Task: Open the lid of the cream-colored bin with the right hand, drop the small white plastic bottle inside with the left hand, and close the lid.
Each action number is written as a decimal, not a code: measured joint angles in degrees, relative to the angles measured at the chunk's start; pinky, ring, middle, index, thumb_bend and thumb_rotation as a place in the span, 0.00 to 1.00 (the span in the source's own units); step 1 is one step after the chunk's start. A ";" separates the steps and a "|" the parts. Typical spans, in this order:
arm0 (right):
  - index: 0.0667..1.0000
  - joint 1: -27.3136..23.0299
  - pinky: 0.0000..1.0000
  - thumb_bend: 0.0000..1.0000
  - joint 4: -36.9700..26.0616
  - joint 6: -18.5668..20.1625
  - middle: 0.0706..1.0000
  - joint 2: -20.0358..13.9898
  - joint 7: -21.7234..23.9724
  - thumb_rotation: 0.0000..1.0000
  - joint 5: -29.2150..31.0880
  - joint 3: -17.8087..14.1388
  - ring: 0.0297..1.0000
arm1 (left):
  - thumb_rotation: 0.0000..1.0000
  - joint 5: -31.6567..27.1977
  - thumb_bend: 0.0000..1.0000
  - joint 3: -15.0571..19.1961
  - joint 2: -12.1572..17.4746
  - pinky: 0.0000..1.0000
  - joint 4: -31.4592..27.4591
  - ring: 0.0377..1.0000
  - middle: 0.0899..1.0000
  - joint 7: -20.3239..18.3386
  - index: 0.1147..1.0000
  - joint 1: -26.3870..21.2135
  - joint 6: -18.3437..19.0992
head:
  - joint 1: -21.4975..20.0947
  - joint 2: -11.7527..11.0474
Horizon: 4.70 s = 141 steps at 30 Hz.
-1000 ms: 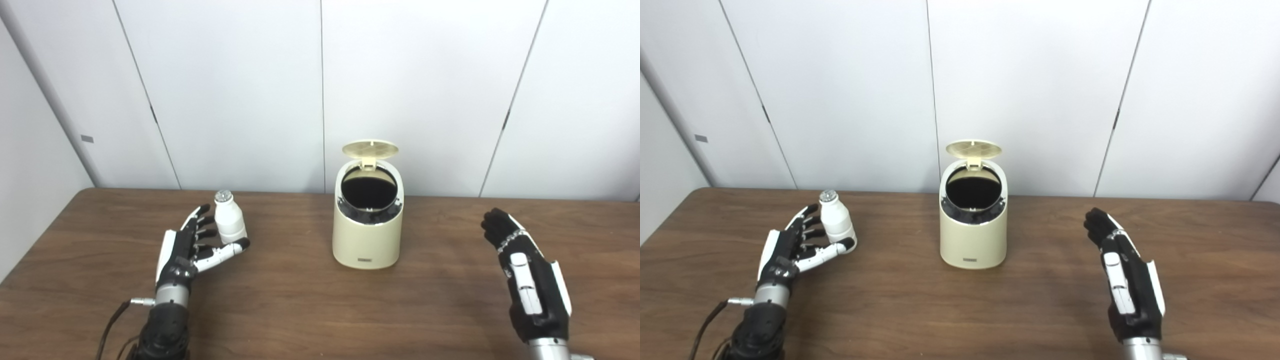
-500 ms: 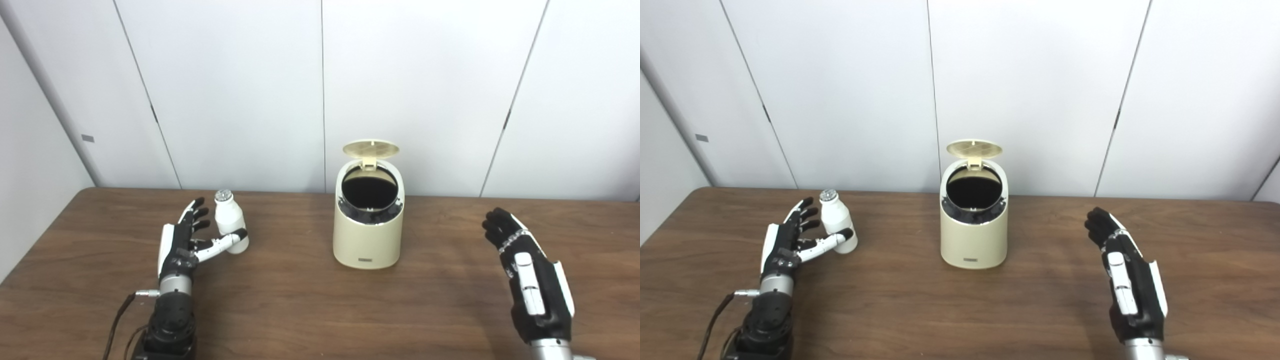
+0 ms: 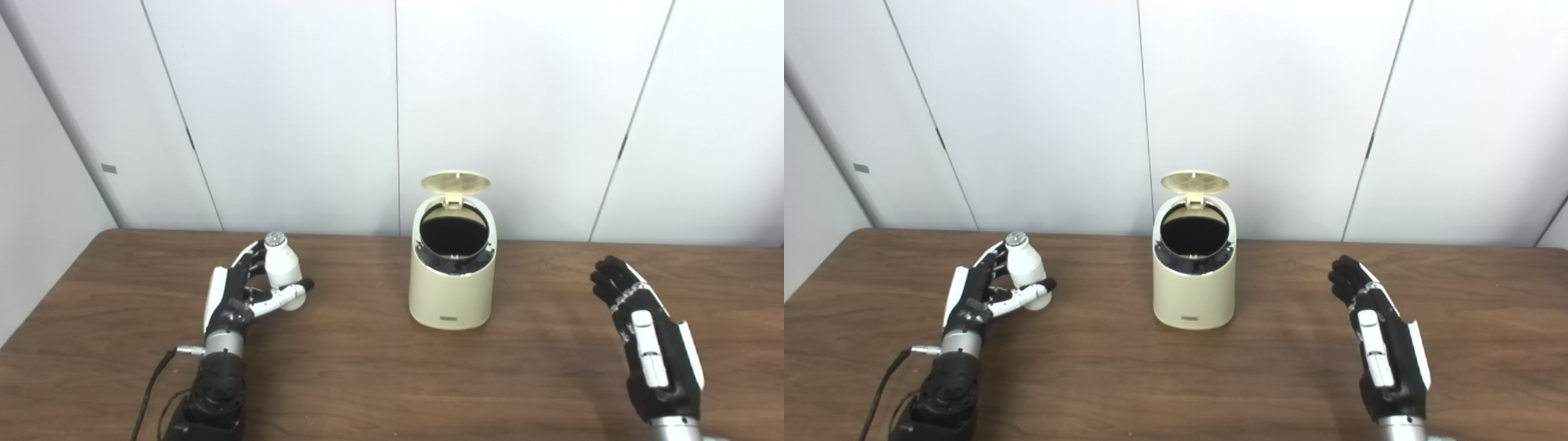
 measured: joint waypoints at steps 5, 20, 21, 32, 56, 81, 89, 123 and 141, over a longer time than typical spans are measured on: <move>0.82 0.09 0.88 0.12 0.02 0.00 0.84 0.01 -0.02 0.80 0.07 -0.03 0.85 | 0.22 0.72 1.00 -1.52 0.20 0.71 -0.02 0.78 0.78 -0.10 0.78 -0.13 -0.14 | -0.35 0.09; 0.81 0.98 0.88 0.12 0.56 -0.29 0.83 -0.18 -0.14 0.82 0.80 -0.50 0.87 | 0.00 4.39 0.50 0.43 -5.10 0.35 5.95 0.43 0.44 12.23 0.40 -1.49 -6.83 | 0.61 0.18; 0.81 1.02 0.87 0.12 0.54 -0.29 0.82 -0.20 -0.14 0.82 0.87 -0.53 0.86 | 0.00 4.39 0.50 0.59 -5.09 0.35 5.94 0.43 0.44 12.49 0.40 -1.49 -6.86 | 0.35 0.09; 0.81 1.19 0.89 0.12 0.45 -0.36 0.82 -0.15 -0.13 0.75 0.73 -0.23 0.87 | 0.00 4.05 0.50 1.06 -5.08 0.35 5.08 0.43 0.43 12.89 0.41 -1.21 -9.13 | 0.53 0.09; 0.82 1.19 0.86 0.10 -0.67 0.31 0.84 0.84 -1.47 0.75 -1.23 0.65 0.87 | 0.00 12.26 0.50 -4.05 -5.69 0.41 -21.86 0.45 0.44 6.97 0.39 3.55 -24.45 | -0.26 -0.35; 0.81 3.79 0.88 0.08 -2.22 -0.15 0.84 3.18 -4.07 0.79 -3.83 1.22 0.87 | 0.00 13.70 0.50 -25.26 1.83 0.49 -8.19 0.48 0.45 18.05 0.37 -8.30 -31.43 | -4.31 -2.29; 0.81 4.41 0.87 0.09 -2.81 -0.19 0.84 3.43 -4.65 0.70 -4.25 1.21 0.88 | 0.00 12.60 0.50 -32.89 2.56 0.44 2.05 0.48 0.45 26.46 0.37 -14.16 -31.62 | -4.75 -2.37; 0.80 6.65 0.87 0.14 -5.20 0.60 0.83 4.78 -6.09 0.74 -5.38 2.24 0.87 | 0.00 6.12 0.50 -45.17 1.67 0.41 18.15 0.48 0.45 36.22 0.37 -25.66 -31.61 | -8.35 -2.28; 0.79 7.55 0.88 0.14 -6.15 1.16 0.83 5.97 -6.12 0.76 -5.56 3.02 0.87 | 0.06 1.45 0.52 -43.89 0.22 0.54 21.83 0.59 0.57 29.22 0.43 -25.42 -31.84 | -9.05 -1.49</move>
